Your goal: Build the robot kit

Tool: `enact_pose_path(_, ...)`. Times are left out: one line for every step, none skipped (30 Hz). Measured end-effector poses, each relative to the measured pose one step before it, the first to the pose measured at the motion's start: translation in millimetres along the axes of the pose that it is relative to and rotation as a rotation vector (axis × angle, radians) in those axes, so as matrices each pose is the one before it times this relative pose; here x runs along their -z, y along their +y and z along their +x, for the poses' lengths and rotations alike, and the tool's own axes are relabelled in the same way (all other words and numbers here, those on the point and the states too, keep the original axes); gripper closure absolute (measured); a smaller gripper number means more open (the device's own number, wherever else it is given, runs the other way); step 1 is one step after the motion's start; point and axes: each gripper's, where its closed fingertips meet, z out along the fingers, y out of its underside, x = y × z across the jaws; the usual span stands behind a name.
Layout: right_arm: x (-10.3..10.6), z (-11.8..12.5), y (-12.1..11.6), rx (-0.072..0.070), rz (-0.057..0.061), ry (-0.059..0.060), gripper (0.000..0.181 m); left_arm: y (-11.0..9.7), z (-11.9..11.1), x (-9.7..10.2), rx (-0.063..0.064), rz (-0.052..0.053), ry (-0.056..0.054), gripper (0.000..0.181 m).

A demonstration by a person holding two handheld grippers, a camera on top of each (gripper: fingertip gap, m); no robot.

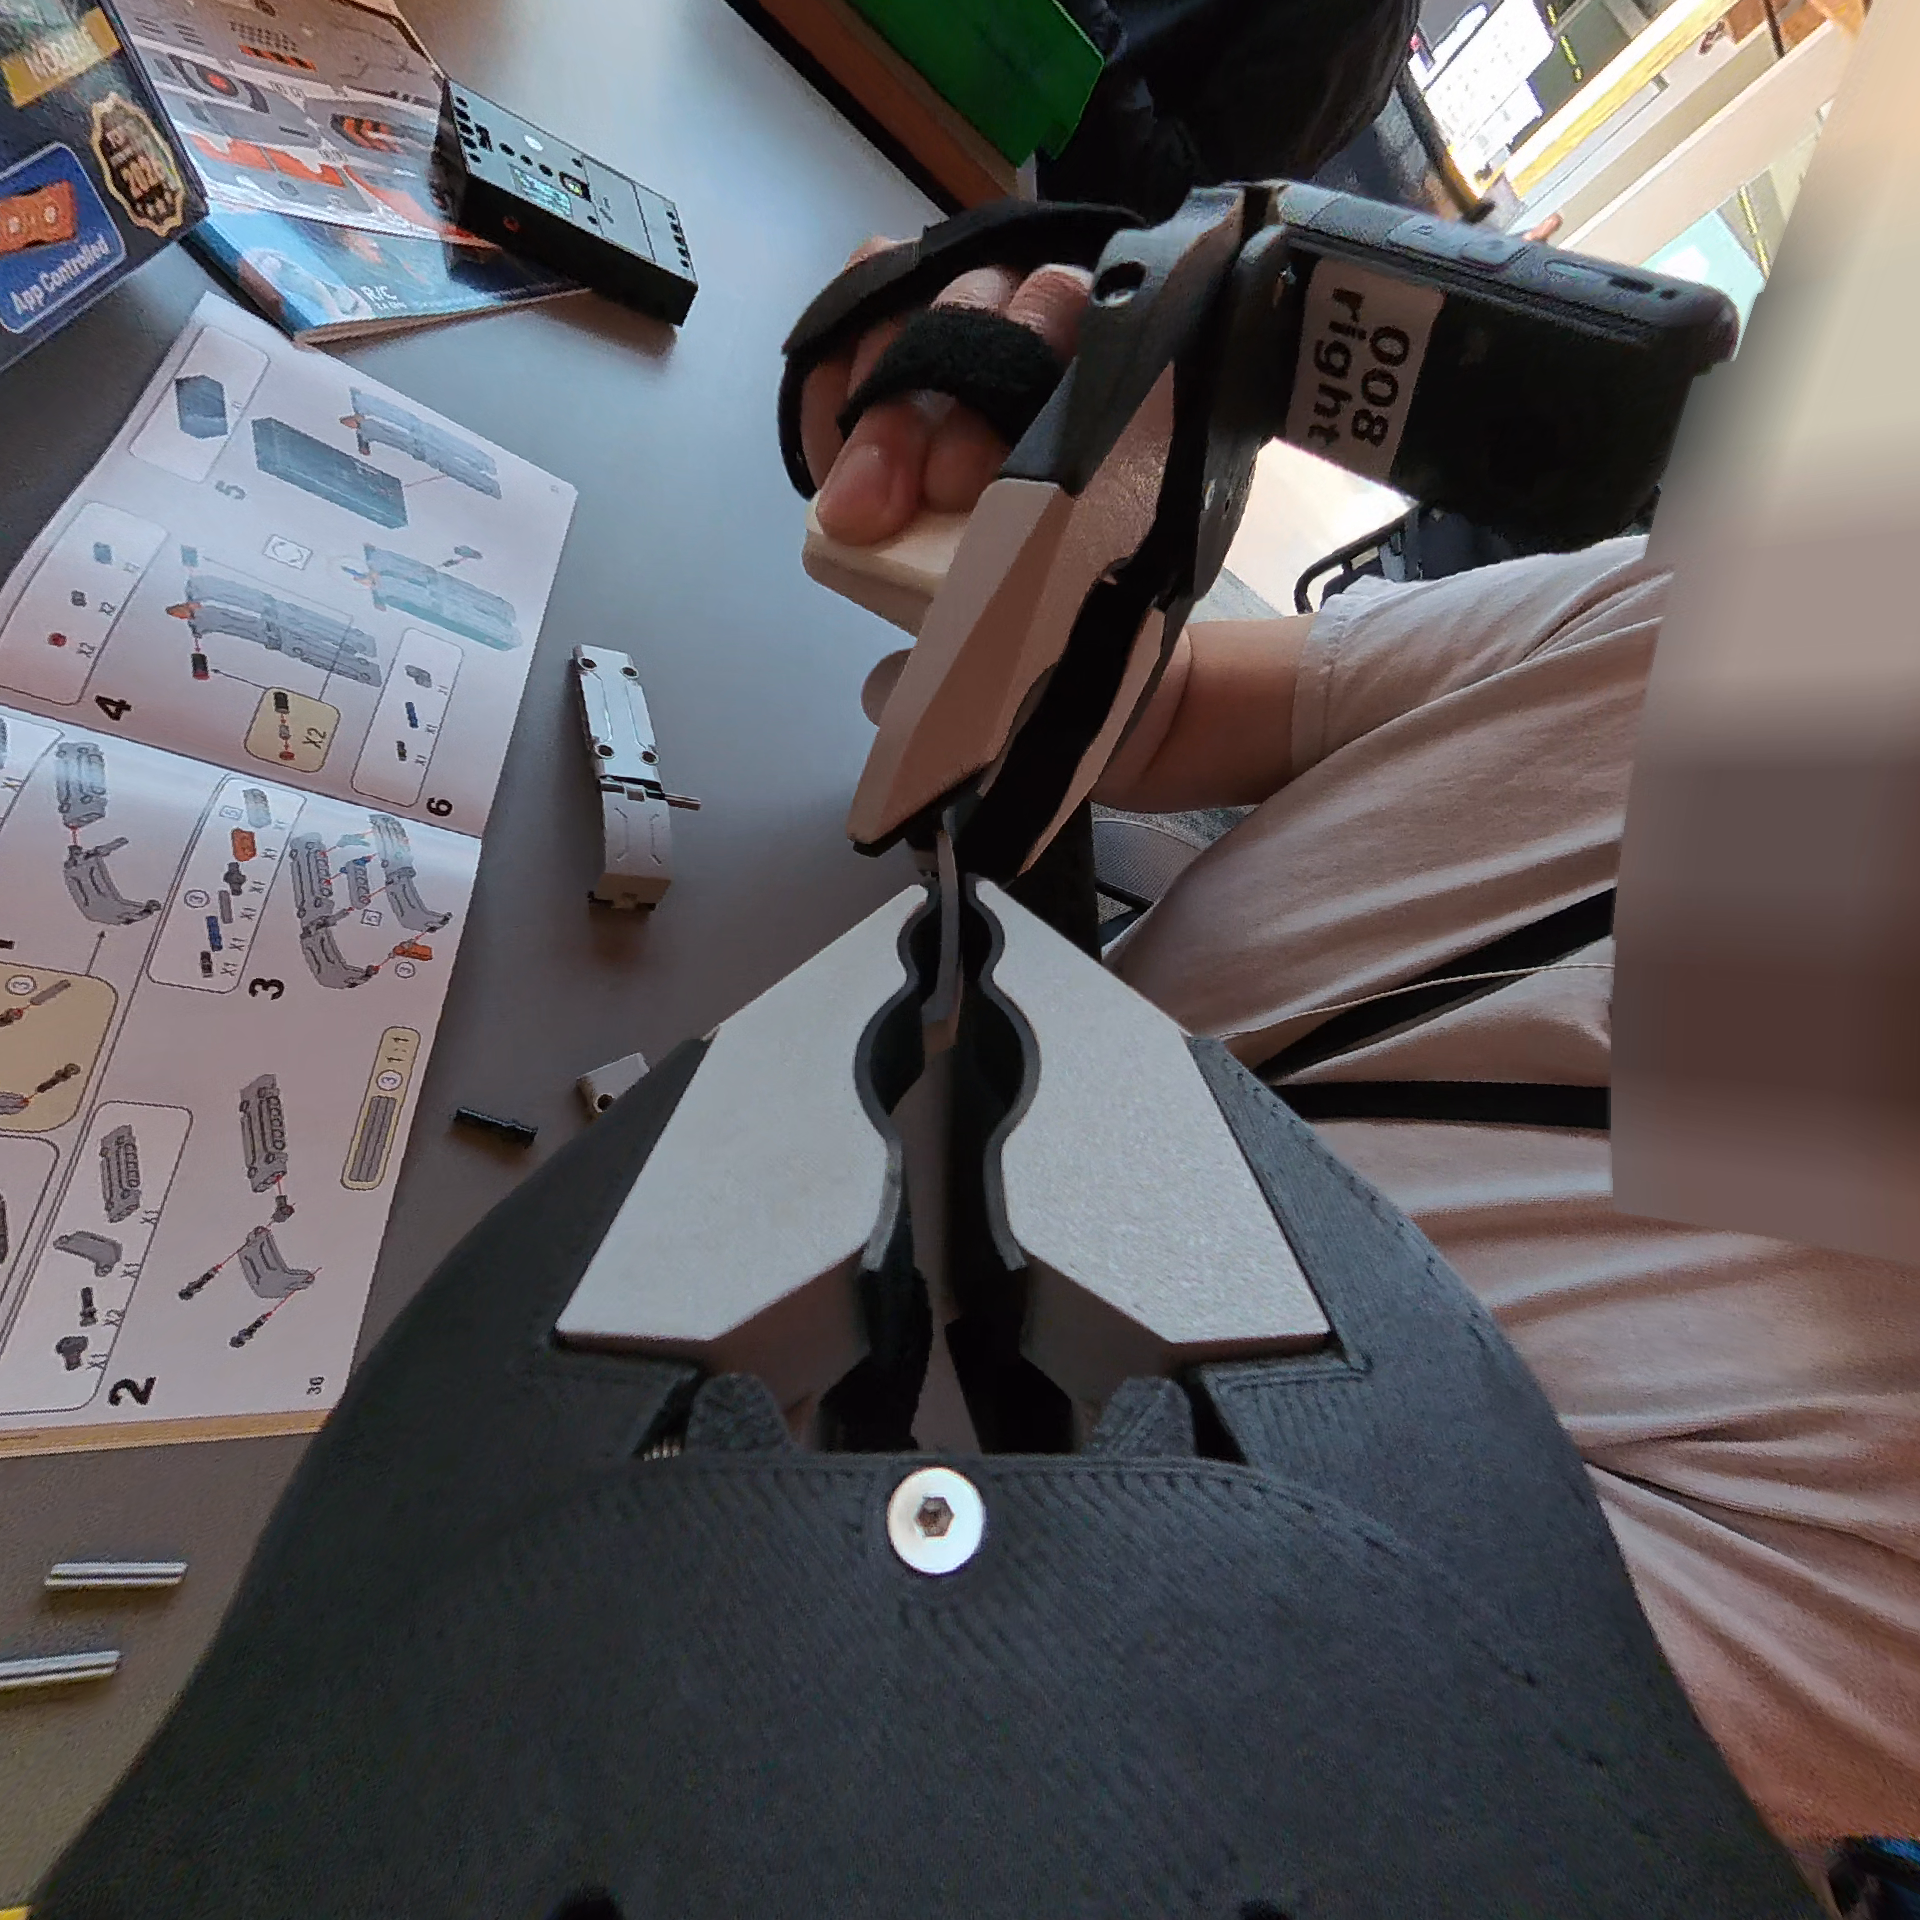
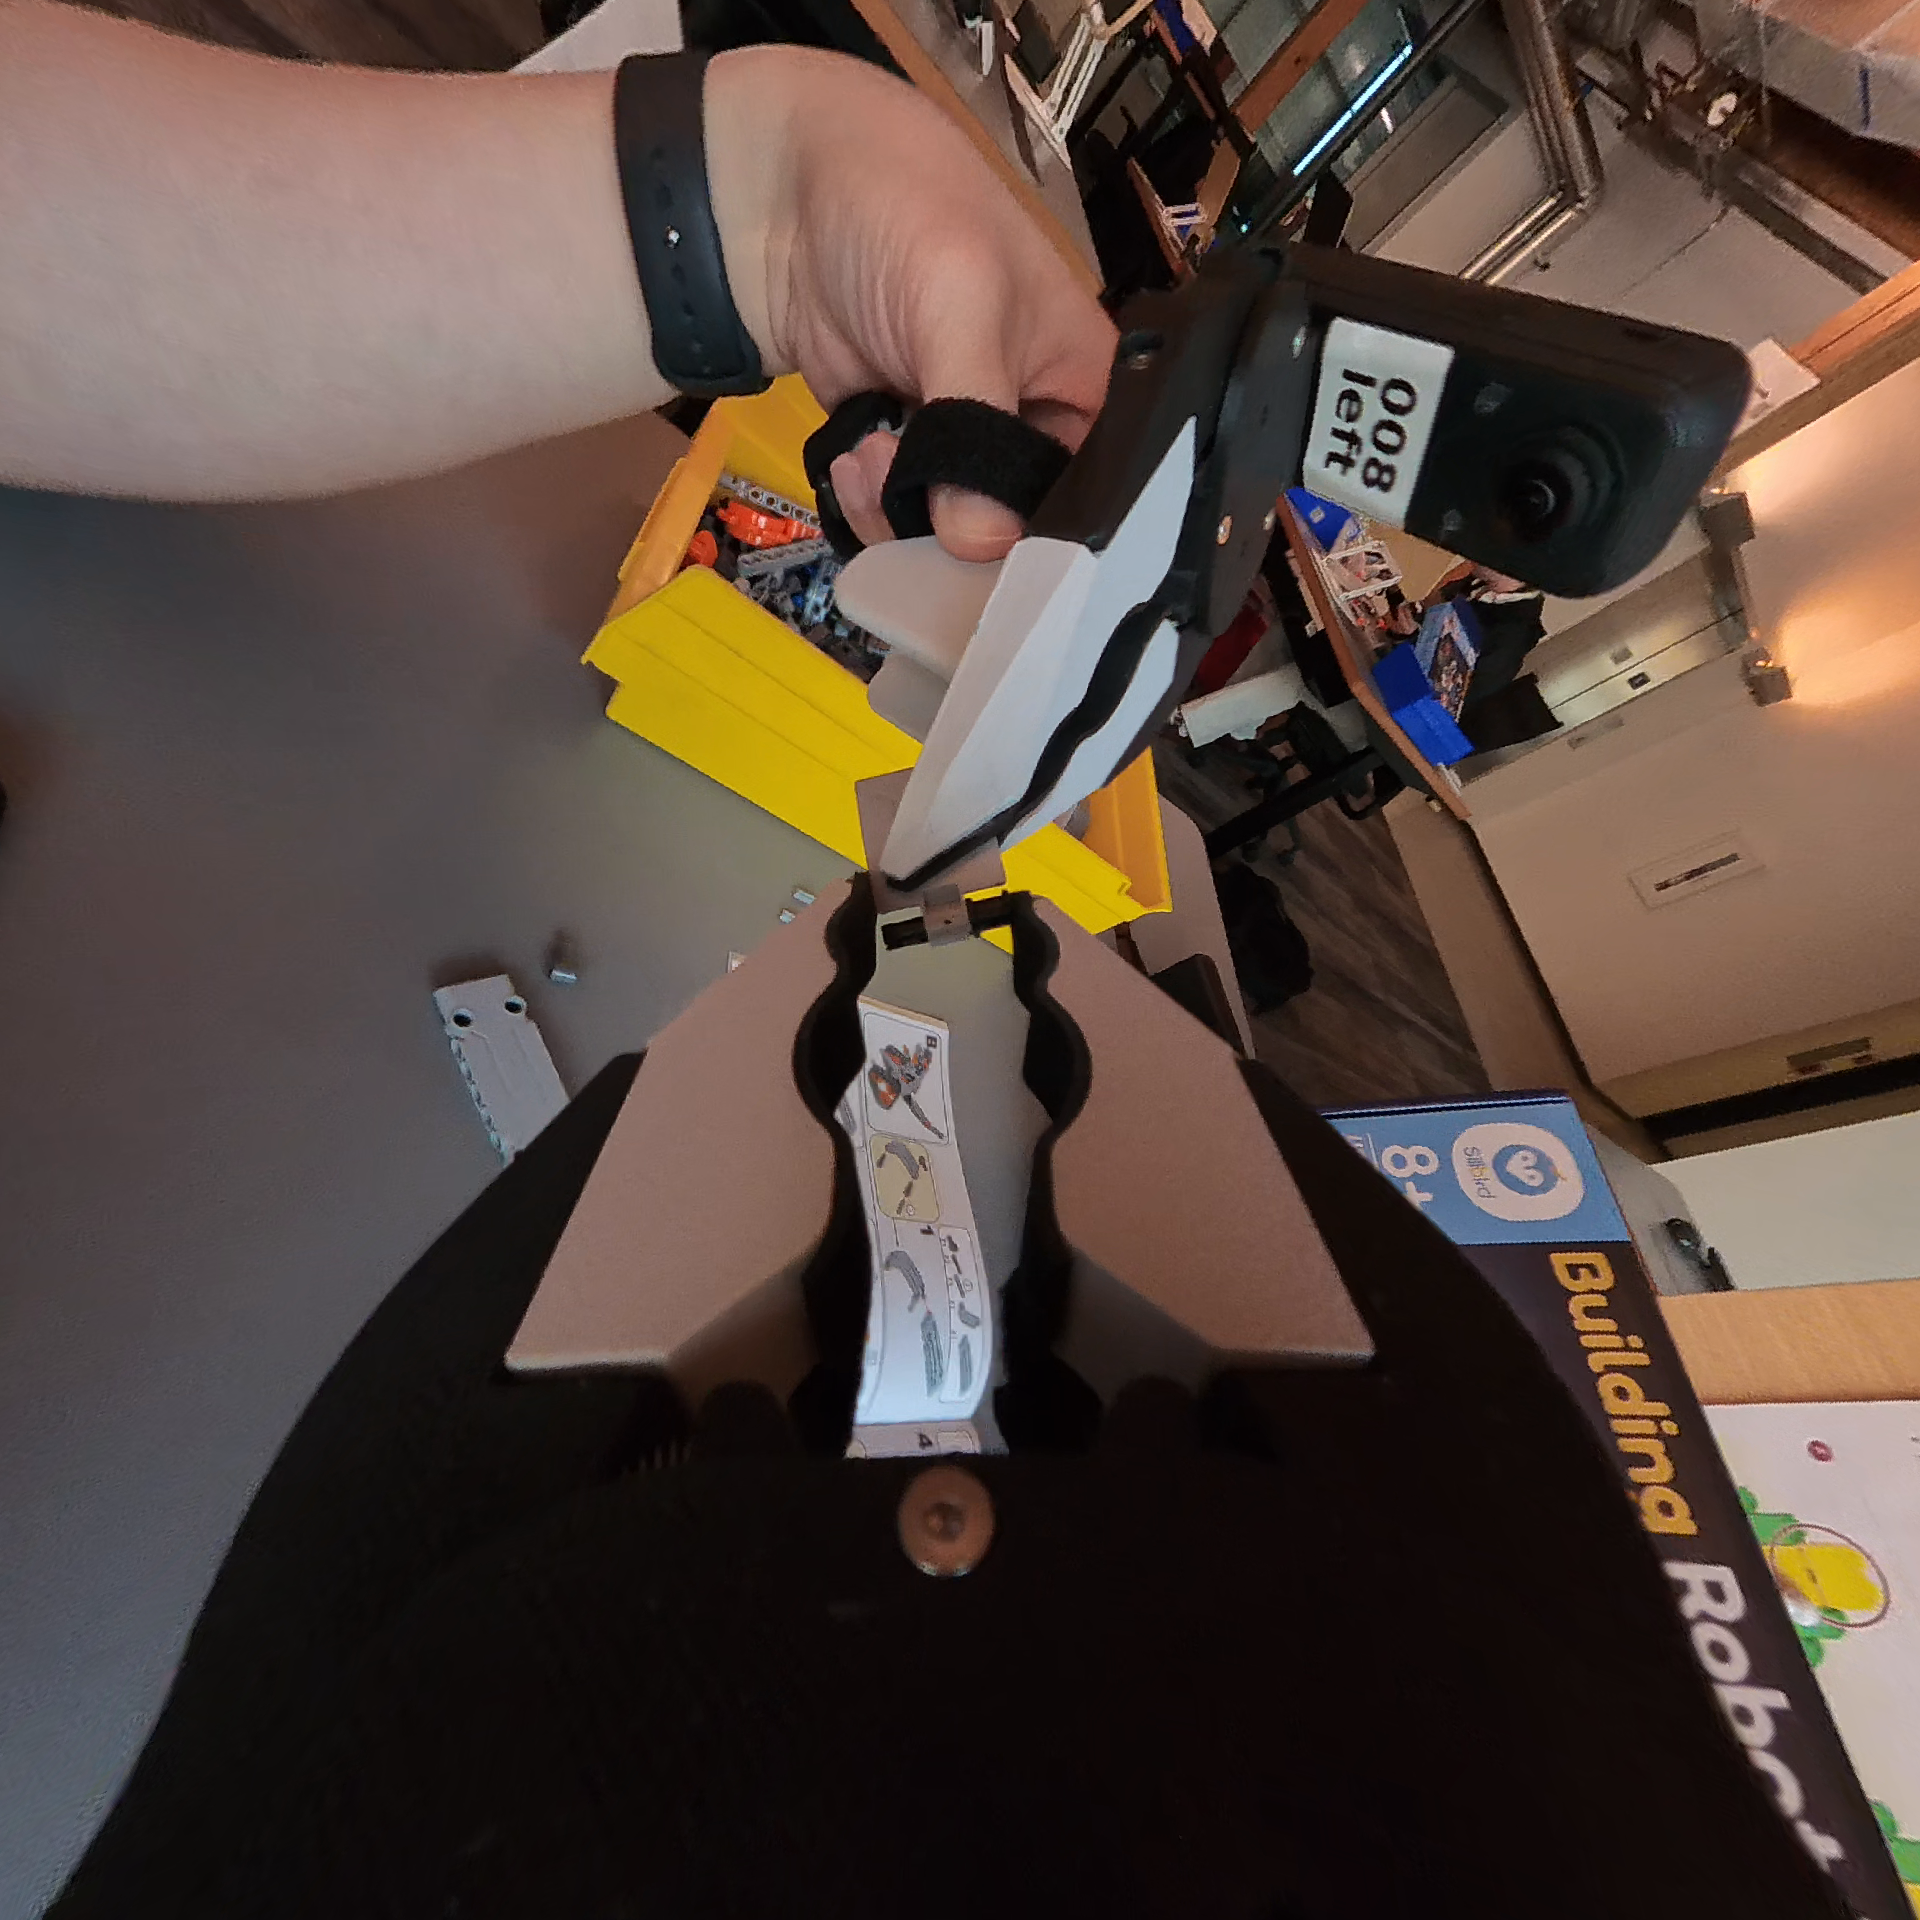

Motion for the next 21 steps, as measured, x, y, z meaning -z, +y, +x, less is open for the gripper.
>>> enact_pose_path(-0.16, -2.00, 1.52, 0.0102, -0.0092, -0.0099, 0.157, 1.57, -1.23, -1.42, 0.0044, -0.0085, -0.0007, 0.181)
enact_pose_path(-0.02, -1.57, 1.16, -0.0038, -0.0053, -0.0115, 0.157, 1.34, -0.73, -1.22, 0.0122, -0.0073, 0.0042, 0.180)
enact_pose_path(0.24, 0.39, 1.25, -0.0119, -0.0014, -0.0025, 0.157, 0.06, -0.82, 0.08, 0.0135, 0.0001, 0.0043, 0.180)
enact_pose_path(0.57, 1.05, 1.18, -0.0188, 0.0053, -0.0014, 0.157, -0.98, -1.21, 1.17, 0.0103, 0.0097, 0.0003, 0.178)
enact_pose_path(0.66, -0.07, 0.35, -0.0288, 0.0140, -0.0126, 0.157, -1.31, -0.20, 1.70, 0.0069, 0.0139, 0.0064, 0.175)
enact_pose_path(0.77, -0.34, -0.47, -0.0326, 0.0214, -0.0154, 0.157, -0.52, 0.72, 1.69, 0.0075, 0.0102, 0.0123, 0.174)
enact_pose_path(0.59, 0.23, -1.34, -0.0294, 0.0261, -0.0104, 0.157, -0.72, 1.10, 1.74, 0.0079, 0.0117, 0.0148, 0.174)
enact_pose_path(-0.08, -0.57, -0.32, -0.0327, 0.0216, -0.0168, 0.157, -0.59, 0.92, 1.66, 0.0056, 0.0081, 0.0121, 0.174)
enact_pose_path(-0.25, -0.77, 1.96, -0.0455, 0.0086, -0.0237, 0.157, 0.21, -1.17, 2.05, 0.0014, 0.0027, -0.0055, 0.174)
enact_pose_path(-0.19, 0.47, 2.92, -0.0516, 0.0055, -0.0192, 0.157, -0.24, -2.36, 2.47, -0.0012, 0.0067, -0.0149, 0.171)
enact_pose_path(0.13, 1.02, 1.61, -0.0491, 0.0178, -0.0169, 0.157, -1.28, -0.97, 2.62, -0.0013, 0.0128, -0.0066, 0.168)
enact_pose_path(0.70, 0.50, 0.30, -0.0487, 0.0271, -0.0212, 0.157, -1.46, 0.24, 2.73, -0.0012, 0.0137, 0.0018, 0.167)
enact_pose_path(0.96, 0.99, 0.45, -0.0567, 0.0245, -0.0218, 0.157, -0.98, -0.03, 2.57, -0.0020, 0.0107, -0.0020, 0.165)
enact_pose_path(0.66, 2.08, 1.72, -0.0752, 0.0145, -0.0222, 0.157, -0.78, -1.41, 2.40, -0.0052, 0.0087, -0.0122, 0.160)
enact_pose_path(0.14, 1.96, 4.12, -0.0910, -0.0037, -0.0297, 0.156, 0.01, -2.86, 2.19, -0.0092, 0.0023, -0.0248, 0.156)
enact_pose_path(-0.05, 1.20, 4.57, -0.0958, -0.0030, -0.0381, 0.157, 1.74, -5.08, 2.13, -0.0112, -0.0097, -0.0420, 0.156)
enact_pose_path(-0.22, 0.35, 6.46, -0.1033, -0.0117, -0.0482, 0.157, 2.70, -6.73, 1.93, -0.0114, -0.0156, -0.0547, 0.155)
enact_pose_path(-0.51, 4.34, 8.52, -0.1025, -0.0240, -0.0246, 0.157, 1.87, -7.85, 1.98, -0.0144, -0.0158, -0.0648, 0.155)
enact_pose_path(-1.23, 5.21, 9.04, -0.0935, -0.0241, -0.0199, 0.157, -0.76, -8.16, 2.61, -0.0194, -0.0031, -0.0692, 0.155)
enact_pose_path(-1.93, 3.52, 8.59, -0.0841, -0.0231, -0.0282, 0.157, -3.79, -5.58, 2.94, -0.0235, 0.0190, -0.0567, 0.156)
enact_pose_path(-2.11, 4.73, 6.44, -0.0754, -0.0124, -0.0188, 0.157, -5.52, -1.51, 3.27, -0.0234, 0.0307, -0.0297, 0.157)
